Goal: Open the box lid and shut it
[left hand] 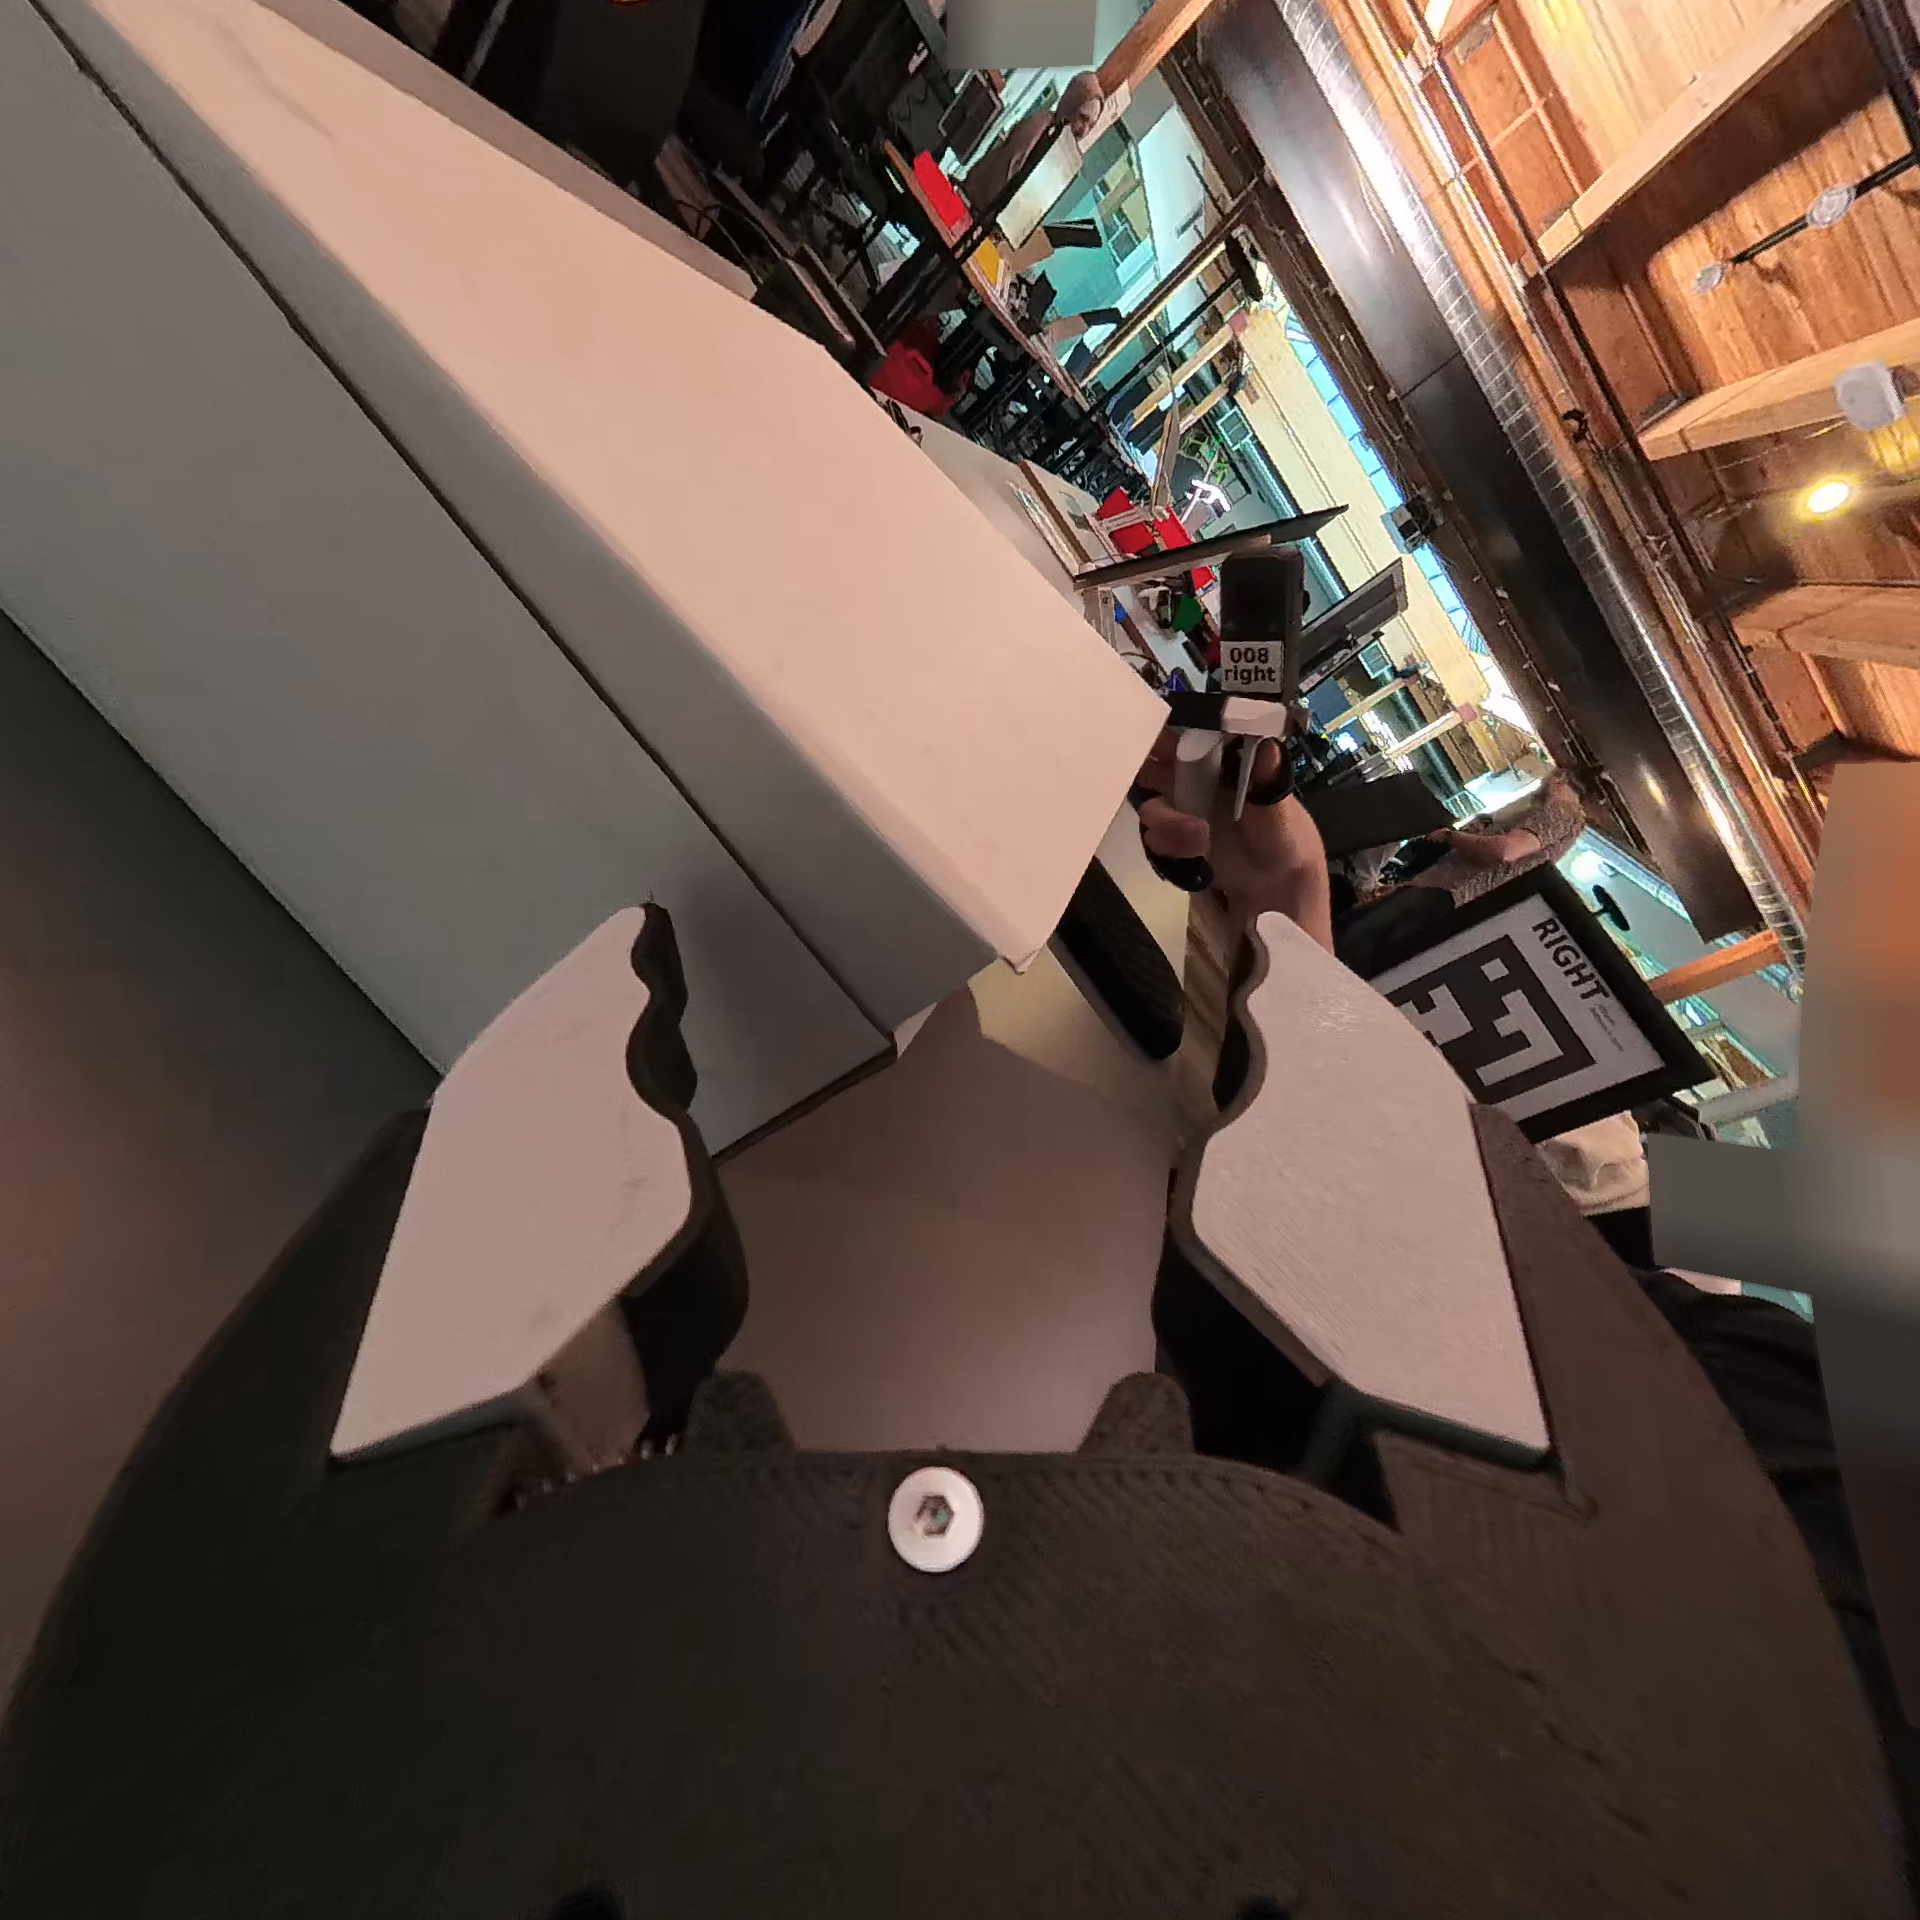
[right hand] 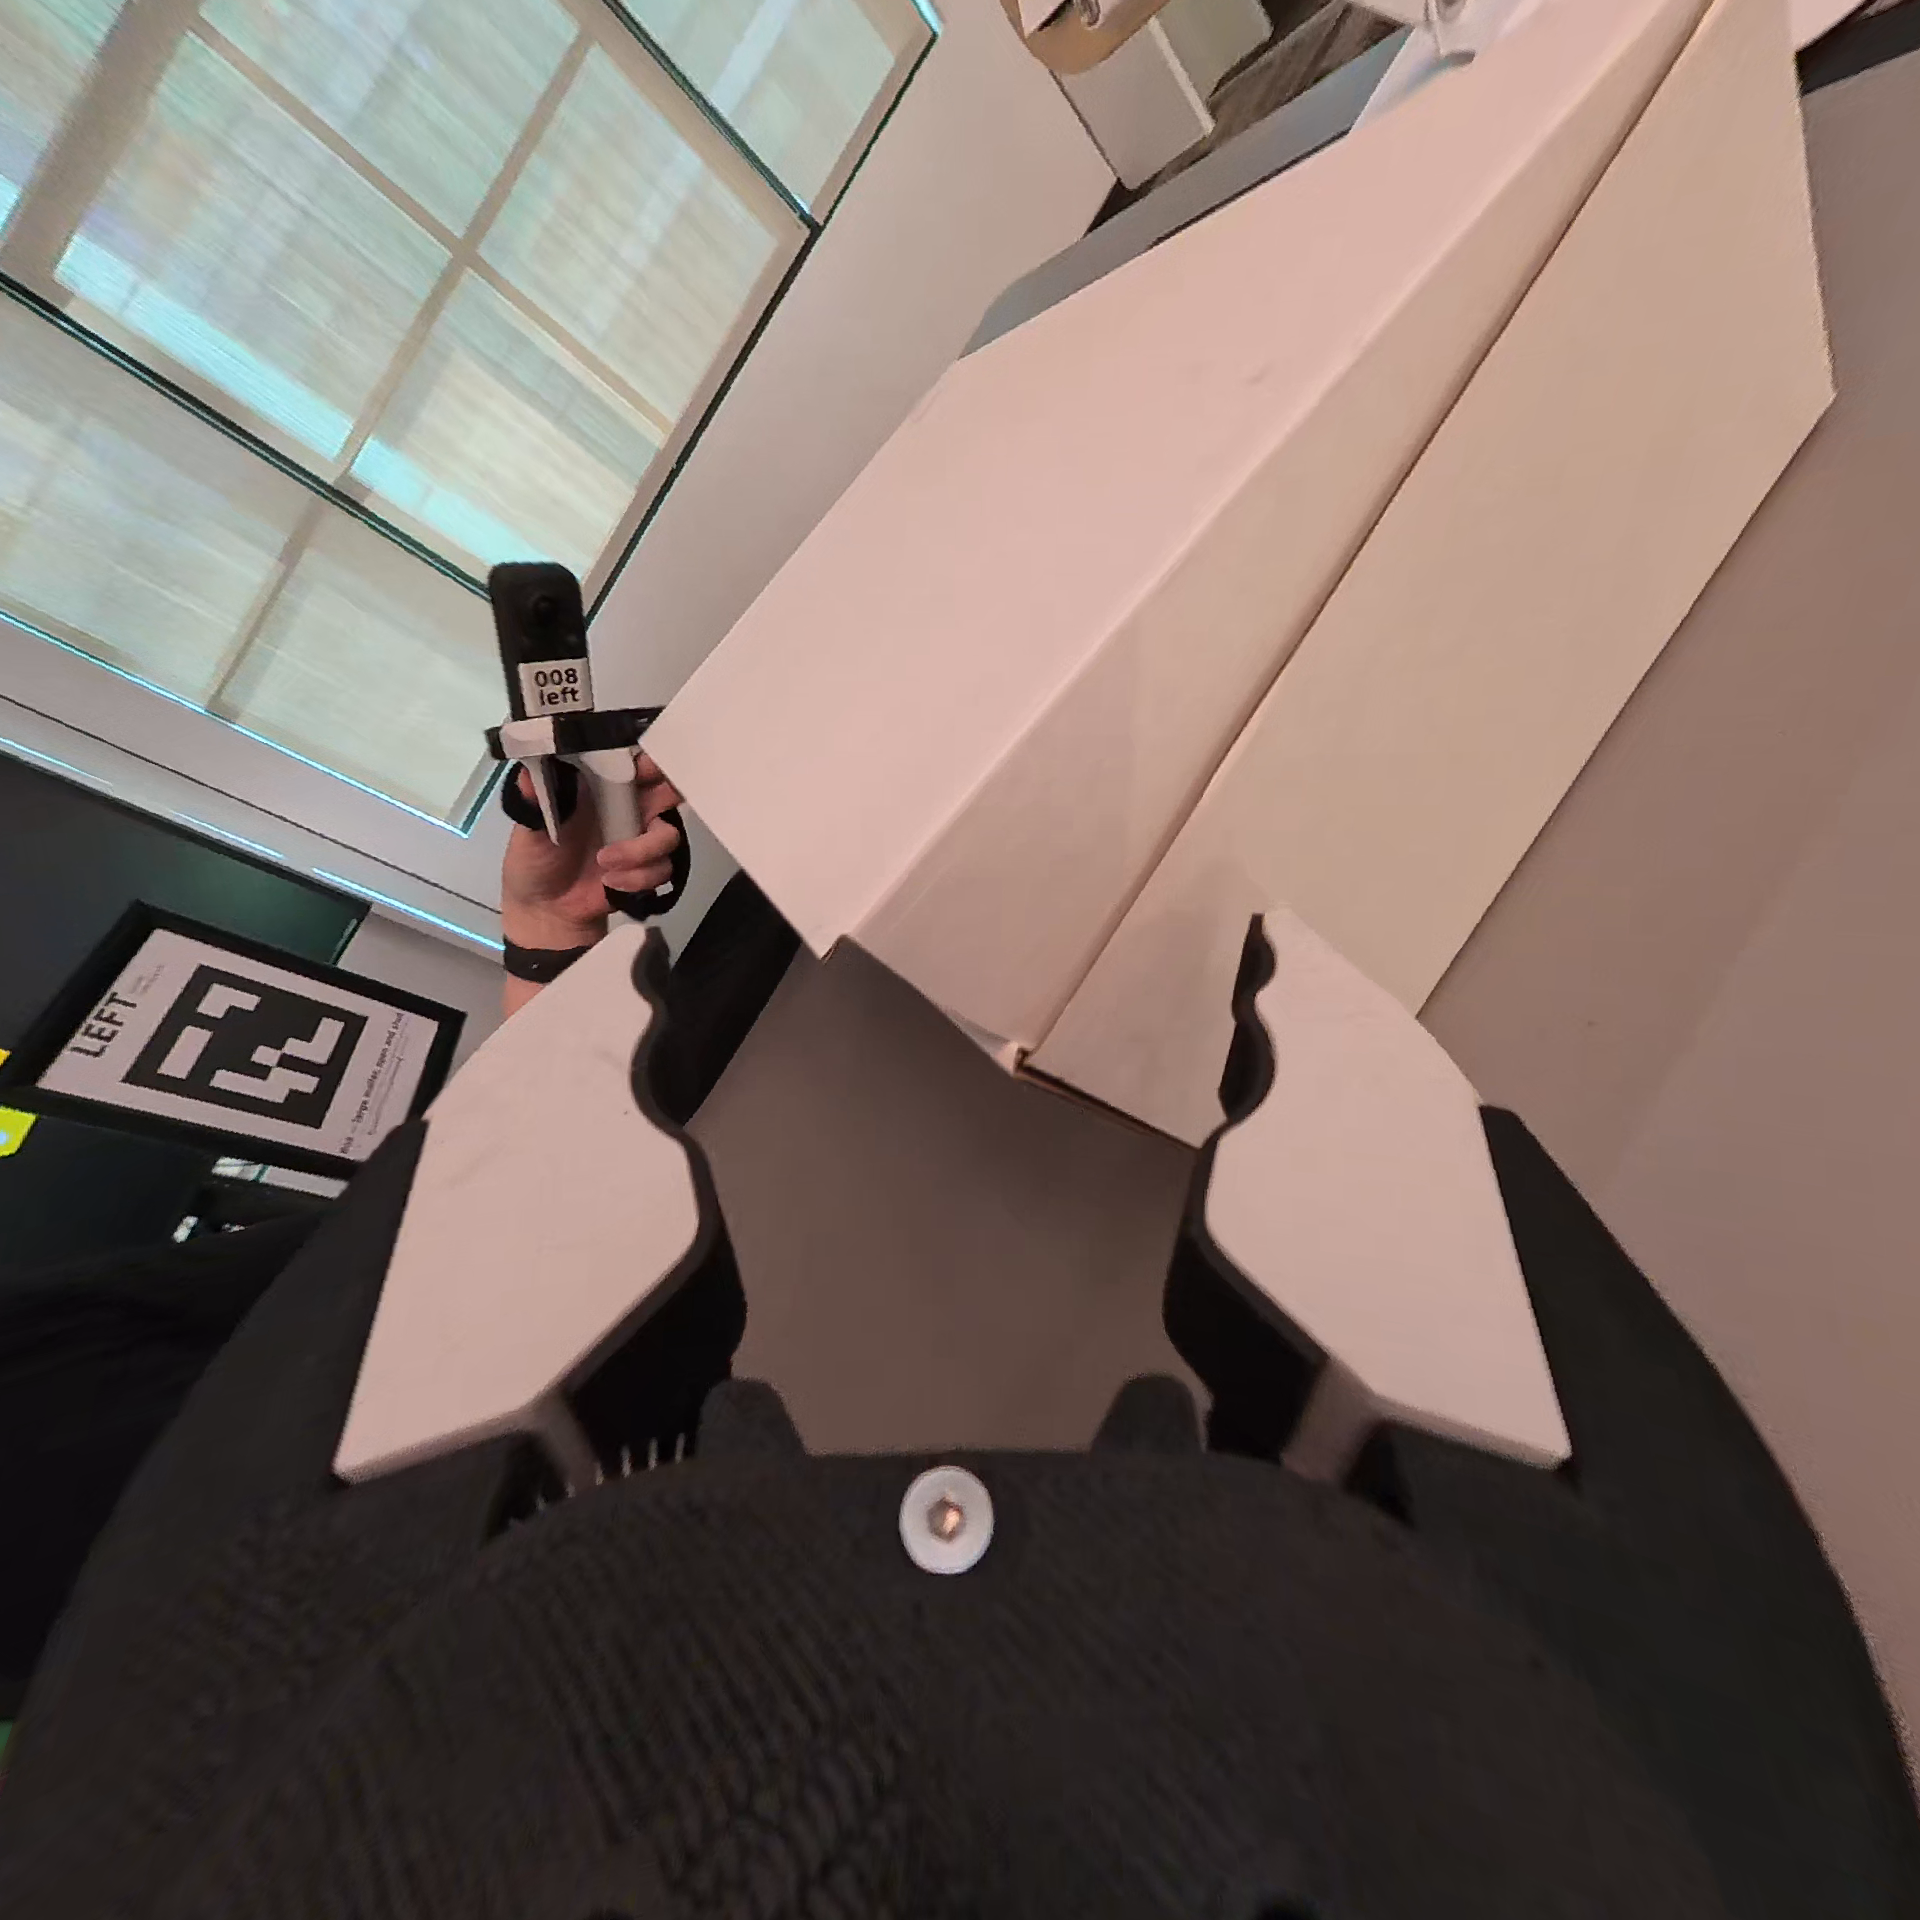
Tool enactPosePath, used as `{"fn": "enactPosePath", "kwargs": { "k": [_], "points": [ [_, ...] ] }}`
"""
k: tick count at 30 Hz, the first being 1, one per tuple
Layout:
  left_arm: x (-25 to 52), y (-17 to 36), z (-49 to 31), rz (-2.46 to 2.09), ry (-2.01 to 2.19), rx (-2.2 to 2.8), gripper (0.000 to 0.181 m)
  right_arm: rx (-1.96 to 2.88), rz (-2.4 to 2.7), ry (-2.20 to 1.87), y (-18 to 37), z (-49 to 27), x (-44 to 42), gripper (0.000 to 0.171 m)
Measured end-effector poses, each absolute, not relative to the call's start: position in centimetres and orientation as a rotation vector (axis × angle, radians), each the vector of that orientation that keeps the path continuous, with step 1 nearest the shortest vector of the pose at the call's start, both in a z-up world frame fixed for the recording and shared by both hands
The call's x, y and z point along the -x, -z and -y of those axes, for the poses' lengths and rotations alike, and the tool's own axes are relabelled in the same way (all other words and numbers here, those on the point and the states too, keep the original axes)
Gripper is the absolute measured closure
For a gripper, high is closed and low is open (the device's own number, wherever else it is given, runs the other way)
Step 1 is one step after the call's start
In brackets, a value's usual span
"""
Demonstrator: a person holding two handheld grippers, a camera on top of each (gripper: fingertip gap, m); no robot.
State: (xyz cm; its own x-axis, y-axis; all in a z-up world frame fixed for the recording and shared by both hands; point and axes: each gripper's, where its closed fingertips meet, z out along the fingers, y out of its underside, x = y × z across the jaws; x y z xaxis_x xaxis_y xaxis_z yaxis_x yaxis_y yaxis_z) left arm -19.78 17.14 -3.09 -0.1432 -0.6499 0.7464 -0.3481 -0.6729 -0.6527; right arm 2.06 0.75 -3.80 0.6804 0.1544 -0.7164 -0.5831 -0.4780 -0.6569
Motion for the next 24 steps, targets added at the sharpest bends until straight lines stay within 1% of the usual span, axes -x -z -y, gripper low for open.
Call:
{"fn": "enactPosePath", "kwargs": {
  "k": [7,17,24],
  "points": [
    [19.8,3.6,-16.4,-1.136,1.969,1.896,0.082,1.874,-0.301,-1.055,3.4,0.0,-0.4,0.072],
    [19.3,4.0,-16.8,-1.128,1.893,1.896,0.083,1.833,-0.312,-1.075,3.4,-0.5,-0.1,0.074],
    [19.7,3.7,-16.9,-1.108,1.95,1.896,0.081,1.829,-0.307,-1.084,3.3,-0.4,-0.2,0.073]
  ]
}}
